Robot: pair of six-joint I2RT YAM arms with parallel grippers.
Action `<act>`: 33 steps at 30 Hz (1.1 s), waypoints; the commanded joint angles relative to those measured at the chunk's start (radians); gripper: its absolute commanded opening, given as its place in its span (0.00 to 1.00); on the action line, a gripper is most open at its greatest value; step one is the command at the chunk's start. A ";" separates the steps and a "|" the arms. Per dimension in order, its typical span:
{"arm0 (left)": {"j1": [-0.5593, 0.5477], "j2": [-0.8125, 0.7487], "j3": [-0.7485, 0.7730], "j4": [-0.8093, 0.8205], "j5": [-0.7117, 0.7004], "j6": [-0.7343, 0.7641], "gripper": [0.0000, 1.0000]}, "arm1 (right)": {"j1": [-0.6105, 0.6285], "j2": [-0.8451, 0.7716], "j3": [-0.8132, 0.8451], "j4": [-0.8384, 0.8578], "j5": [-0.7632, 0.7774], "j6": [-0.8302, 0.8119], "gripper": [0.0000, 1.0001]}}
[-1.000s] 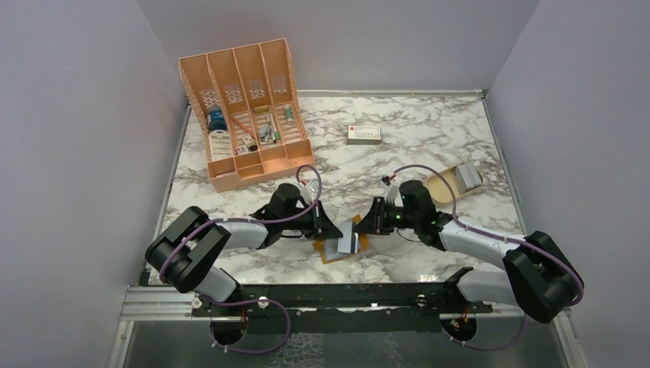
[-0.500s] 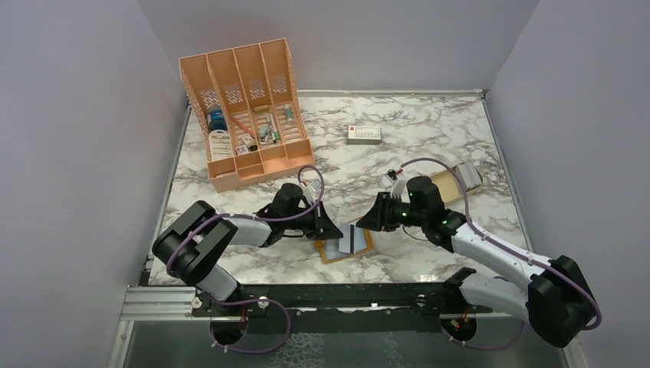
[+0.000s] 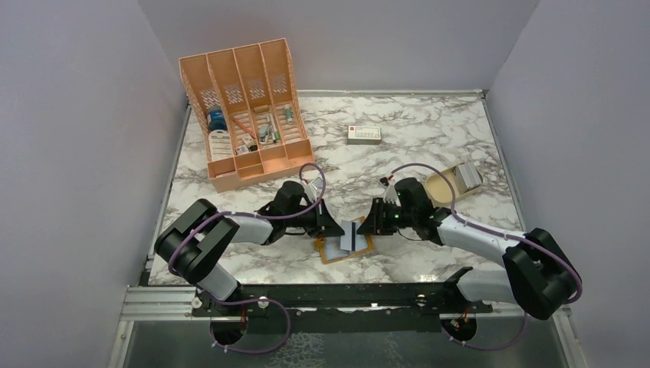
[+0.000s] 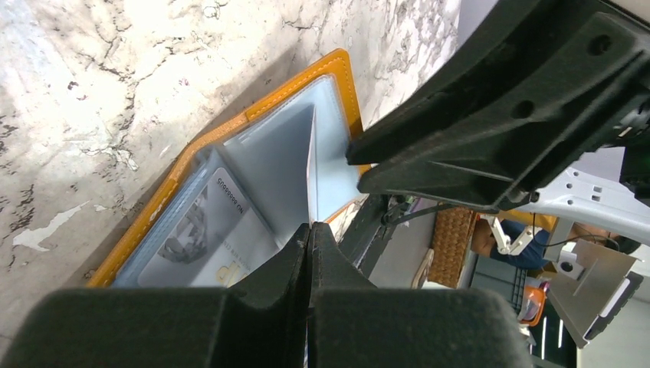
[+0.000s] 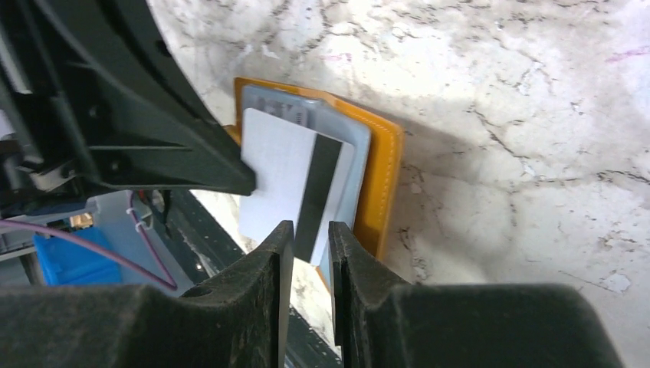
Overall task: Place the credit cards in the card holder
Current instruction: Insert the credit card into the card holder.
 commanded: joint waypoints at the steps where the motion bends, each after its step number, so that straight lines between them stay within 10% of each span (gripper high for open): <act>1: 0.000 -0.019 -0.003 0.018 -0.017 -0.010 0.00 | 0.008 0.047 0.034 -0.005 0.070 -0.042 0.23; 33: 0.017 -0.034 -0.069 -0.104 -0.077 -0.043 0.00 | 0.008 0.050 -0.077 0.001 0.146 -0.050 0.18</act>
